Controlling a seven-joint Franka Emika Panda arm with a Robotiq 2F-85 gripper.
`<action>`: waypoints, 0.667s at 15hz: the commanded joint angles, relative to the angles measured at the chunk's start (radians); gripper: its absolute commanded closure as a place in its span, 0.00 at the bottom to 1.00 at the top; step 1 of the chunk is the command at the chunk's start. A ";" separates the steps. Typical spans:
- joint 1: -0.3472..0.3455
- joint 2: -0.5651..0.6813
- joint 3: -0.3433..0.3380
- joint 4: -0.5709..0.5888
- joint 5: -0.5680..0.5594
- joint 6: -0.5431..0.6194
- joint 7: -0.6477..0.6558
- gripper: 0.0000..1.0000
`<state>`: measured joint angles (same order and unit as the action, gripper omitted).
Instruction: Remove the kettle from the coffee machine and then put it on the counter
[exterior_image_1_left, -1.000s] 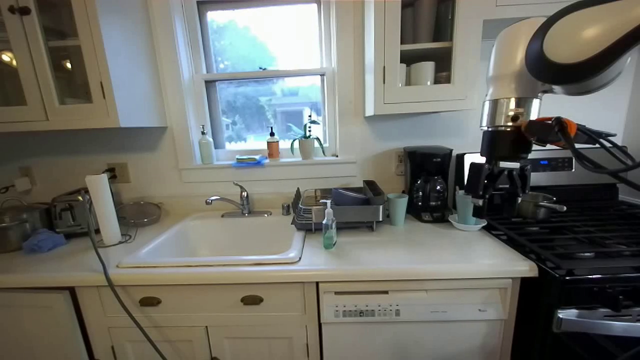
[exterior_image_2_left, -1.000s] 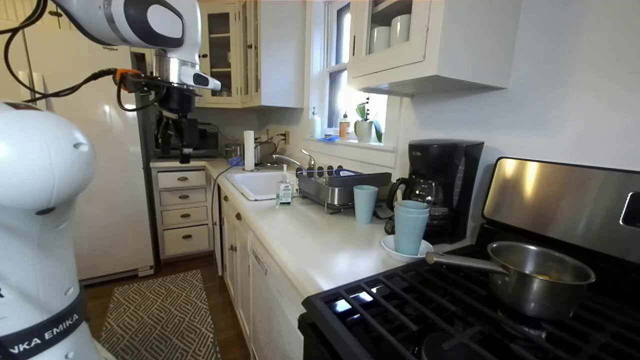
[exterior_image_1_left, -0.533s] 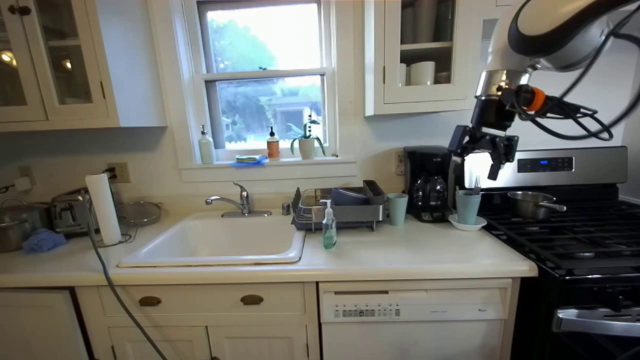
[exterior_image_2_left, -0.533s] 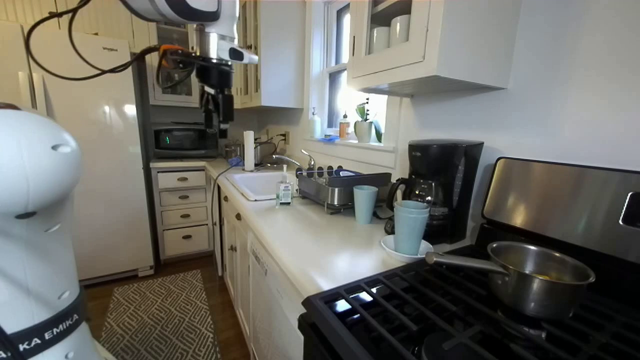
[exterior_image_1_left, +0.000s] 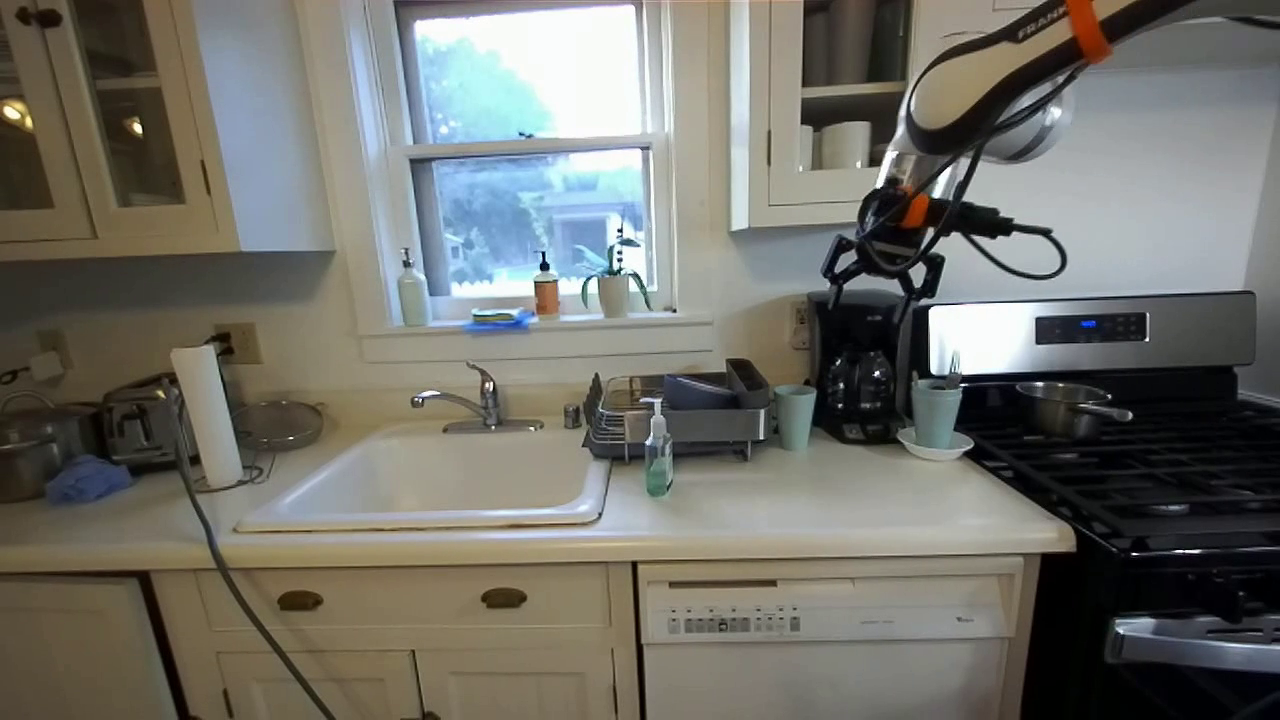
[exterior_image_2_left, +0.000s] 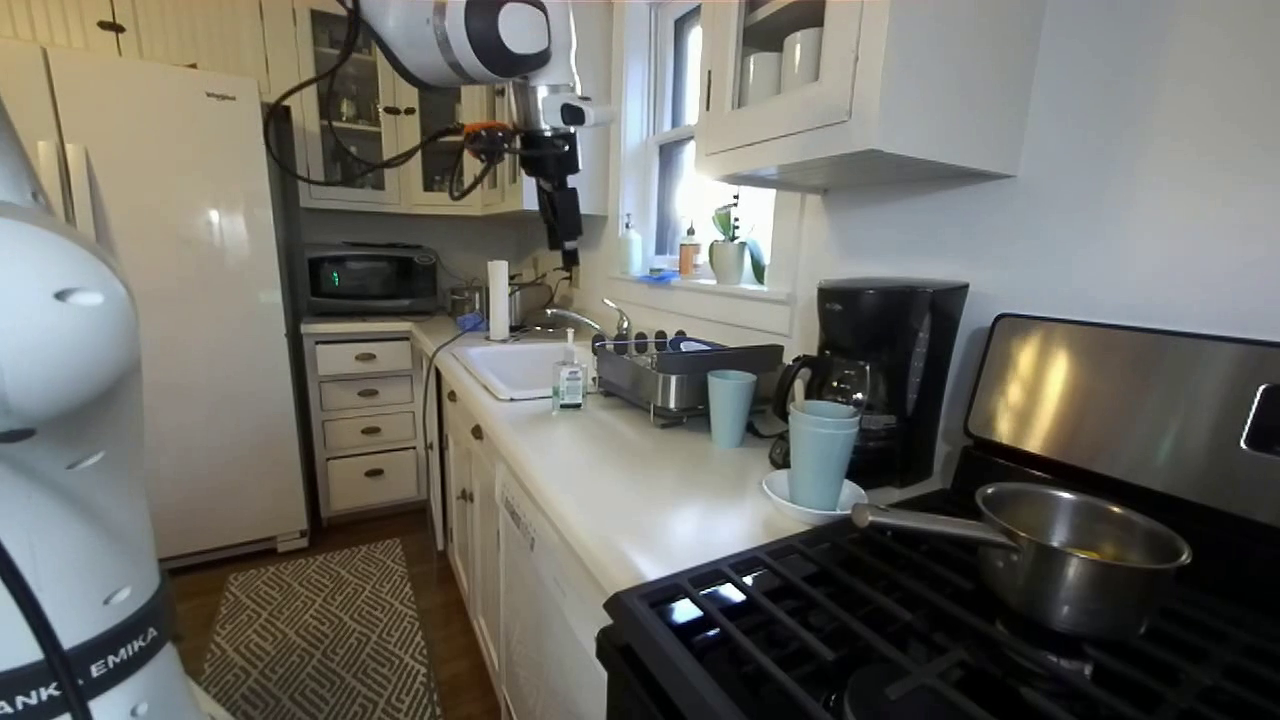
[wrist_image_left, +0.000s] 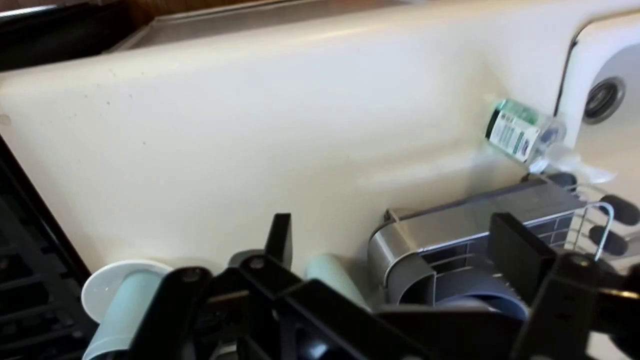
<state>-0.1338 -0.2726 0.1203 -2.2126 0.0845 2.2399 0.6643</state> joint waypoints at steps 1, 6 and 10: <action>-0.025 0.157 0.019 0.117 -0.208 0.054 0.250 0.00; 0.010 0.276 -0.060 0.245 -0.410 -0.036 0.482 0.00; 0.019 0.332 -0.125 0.321 -0.503 -0.076 0.454 0.00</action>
<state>-0.1376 0.0065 0.0404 -1.9742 -0.3503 2.2116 1.1127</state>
